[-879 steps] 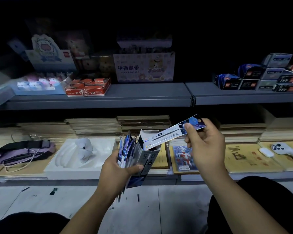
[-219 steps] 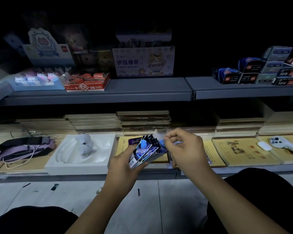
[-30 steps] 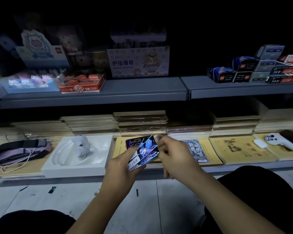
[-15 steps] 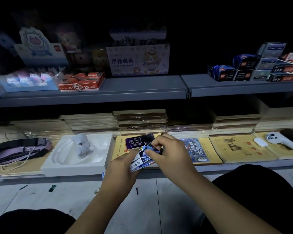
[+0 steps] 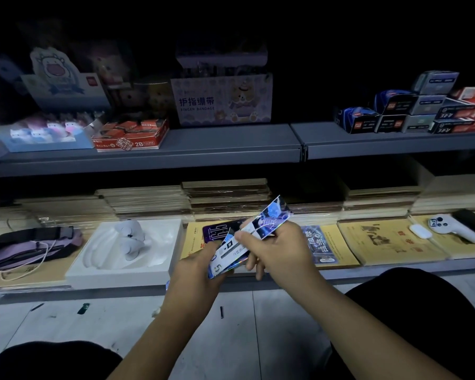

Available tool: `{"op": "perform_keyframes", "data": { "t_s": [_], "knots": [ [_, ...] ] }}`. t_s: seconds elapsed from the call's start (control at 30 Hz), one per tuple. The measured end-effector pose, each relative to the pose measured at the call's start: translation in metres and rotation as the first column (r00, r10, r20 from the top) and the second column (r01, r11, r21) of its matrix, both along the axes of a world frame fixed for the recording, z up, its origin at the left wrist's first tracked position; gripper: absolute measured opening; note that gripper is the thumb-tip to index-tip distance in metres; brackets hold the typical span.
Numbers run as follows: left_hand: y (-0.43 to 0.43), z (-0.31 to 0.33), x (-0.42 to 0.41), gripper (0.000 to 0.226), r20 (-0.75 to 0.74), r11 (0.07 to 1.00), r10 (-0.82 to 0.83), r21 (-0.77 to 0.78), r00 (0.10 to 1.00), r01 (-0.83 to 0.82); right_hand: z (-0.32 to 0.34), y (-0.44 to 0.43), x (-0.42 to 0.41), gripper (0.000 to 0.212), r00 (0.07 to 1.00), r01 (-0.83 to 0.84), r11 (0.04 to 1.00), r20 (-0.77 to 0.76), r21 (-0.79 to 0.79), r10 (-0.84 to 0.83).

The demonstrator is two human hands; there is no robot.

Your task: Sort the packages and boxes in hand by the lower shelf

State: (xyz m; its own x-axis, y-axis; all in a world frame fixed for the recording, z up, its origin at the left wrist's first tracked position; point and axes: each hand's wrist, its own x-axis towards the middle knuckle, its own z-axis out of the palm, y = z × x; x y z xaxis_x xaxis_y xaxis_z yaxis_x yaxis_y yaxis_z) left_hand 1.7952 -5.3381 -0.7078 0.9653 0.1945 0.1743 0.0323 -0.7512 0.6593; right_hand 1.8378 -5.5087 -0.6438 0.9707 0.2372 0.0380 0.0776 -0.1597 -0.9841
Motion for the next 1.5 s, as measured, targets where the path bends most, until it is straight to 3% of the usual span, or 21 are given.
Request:
{"op": "perform_keyframes", "data": {
  "t_s": [0.1,0.27,0.4,0.6,0.77,0.87,1.03,1.23,1.5],
  "knots": [
    [0.001,0.002,0.000,0.045,-0.014,0.998,0.028,-0.053,1.000,-0.028,0.003,0.000,-0.001,0.022,0.999,0.002,1.000,0.045,-0.018,-0.001],
    [0.009,0.003,0.001,0.050,-0.011,0.975,0.115,-0.191,0.993,-0.115,0.022,-0.013,0.010,0.019,0.957,0.270,0.931,0.043,0.247,-0.288],
    [0.009,0.004,0.002,0.049,-0.025,0.949,0.129,-0.286,0.991,-0.131,0.023,-0.029,0.018,0.025,0.899,0.394,0.893,0.109,0.218,-0.423],
    [0.001,0.006,0.000,0.051,-0.019,0.953,0.060,-0.297,0.998,-0.063,0.010,-0.023,0.019,0.022,0.962,0.242,0.970,0.133,-0.004,-0.239],
    [-0.001,0.004,-0.002,0.056,0.005,0.968,0.049,-0.247,0.999,-0.046,-0.001,-0.014,0.017,0.032,0.968,0.206,0.907,0.210,-0.367,-0.136],
    [-0.001,0.005,-0.003,0.055,0.021,0.975,0.048,-0.219,0.999,-0.043,-0.002,-0.009,0.015,0.035,0.966,0.205,0.895,0.229,-0.396,-0.120],
    [-0.002,0.007,-0.003,0.059,0.008,0.982,0.054,-0.180,0.998,-0.052,-0.001,-0.008,0.011,0.042,0.990,0.121,0.903,0.114,-0.411,-0.081],
    [0.001,0.010,-0.001,0.057,0.019,0.973,0.082,-0.219,0.996,-0.076,0.001,-0.016,0.016,0.016,0.966,0.215,0.942,0.195,-0.259,-0.167],
    [0.000,0.011,-0.004,0.052,0.062,0.979,0.031,-0.204,0.998,-0.018,-0.003,-0.011,0.011,0.012,0.991,0.069,0.933,0.132,-0.354,-0.024]
  ]
}}
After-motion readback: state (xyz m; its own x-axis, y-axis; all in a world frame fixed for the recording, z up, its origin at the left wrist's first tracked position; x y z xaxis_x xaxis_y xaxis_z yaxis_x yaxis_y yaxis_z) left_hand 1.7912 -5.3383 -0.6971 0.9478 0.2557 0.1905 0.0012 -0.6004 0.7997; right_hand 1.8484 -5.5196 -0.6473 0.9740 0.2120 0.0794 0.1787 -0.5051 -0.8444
